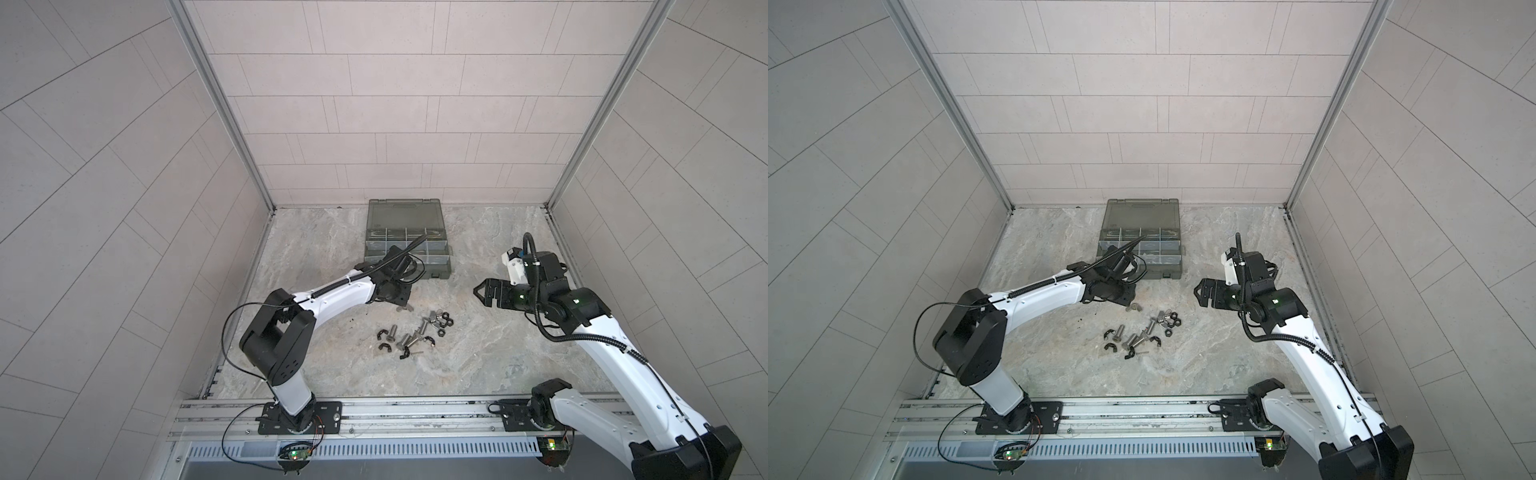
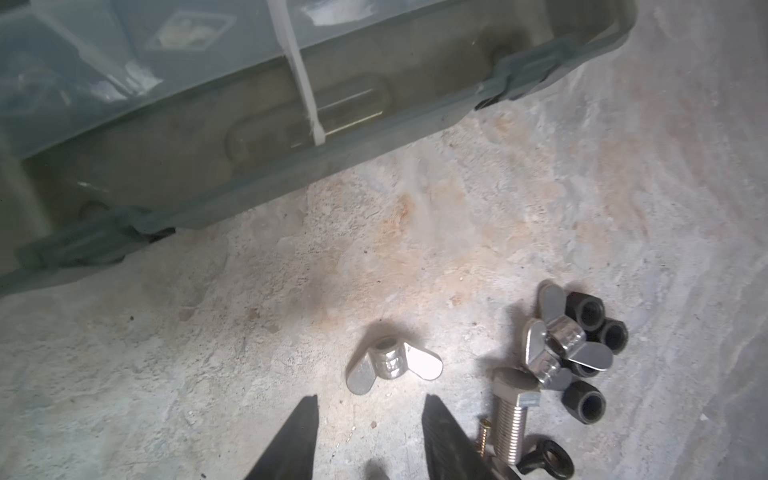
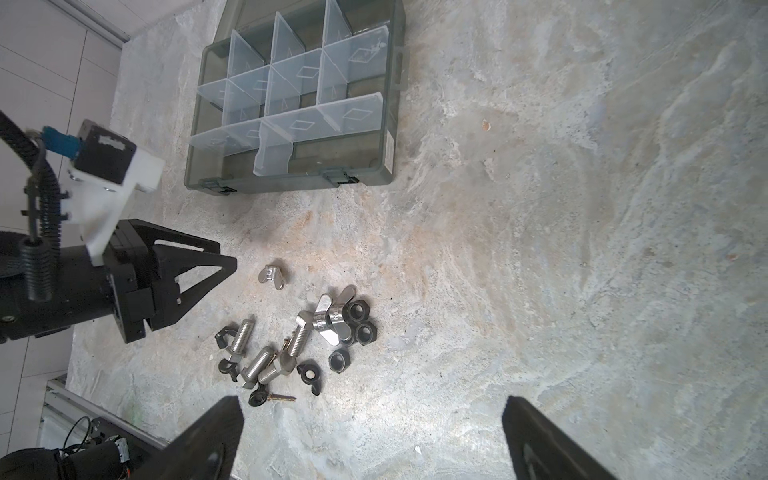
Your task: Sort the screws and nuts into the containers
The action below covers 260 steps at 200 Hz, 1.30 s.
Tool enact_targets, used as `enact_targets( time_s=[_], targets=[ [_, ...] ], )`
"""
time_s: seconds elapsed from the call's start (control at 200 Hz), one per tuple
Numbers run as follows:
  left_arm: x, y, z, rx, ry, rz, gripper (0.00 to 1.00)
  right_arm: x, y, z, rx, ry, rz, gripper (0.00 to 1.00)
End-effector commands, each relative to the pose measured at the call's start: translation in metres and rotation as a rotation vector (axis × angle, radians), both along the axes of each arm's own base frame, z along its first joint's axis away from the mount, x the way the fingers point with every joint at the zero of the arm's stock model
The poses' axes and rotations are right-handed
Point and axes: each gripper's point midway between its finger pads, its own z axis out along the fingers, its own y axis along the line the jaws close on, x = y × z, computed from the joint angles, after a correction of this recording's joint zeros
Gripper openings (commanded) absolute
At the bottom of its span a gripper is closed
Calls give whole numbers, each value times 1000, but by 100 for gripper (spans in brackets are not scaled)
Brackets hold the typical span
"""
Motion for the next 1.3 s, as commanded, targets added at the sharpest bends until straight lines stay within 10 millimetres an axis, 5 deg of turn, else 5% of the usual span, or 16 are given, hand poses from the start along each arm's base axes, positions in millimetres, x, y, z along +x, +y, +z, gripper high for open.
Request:
enact_targets(
  time_s=[0.0,0.355,0.565,0.841,1.296],
  targets=[
    [-3,1,-15,14,19,39,47,-9,-5,-6,-12,18,-14,99],
    [-18,-18,-33,37,52,-51,51,-15,-6,-15,-13,28,-7,99],
    [-29,-12,-34,110,31,-181,61,-18,-6,-16,-17,30,3,99],
    [-13,8,-35,292,-72,-292,63,-19,-7,-17,-22,32,5,99],
    [-17,-14,-61,263,-14,-466,63,-24,-9,-18,-43,39,21,99]
  ],
)
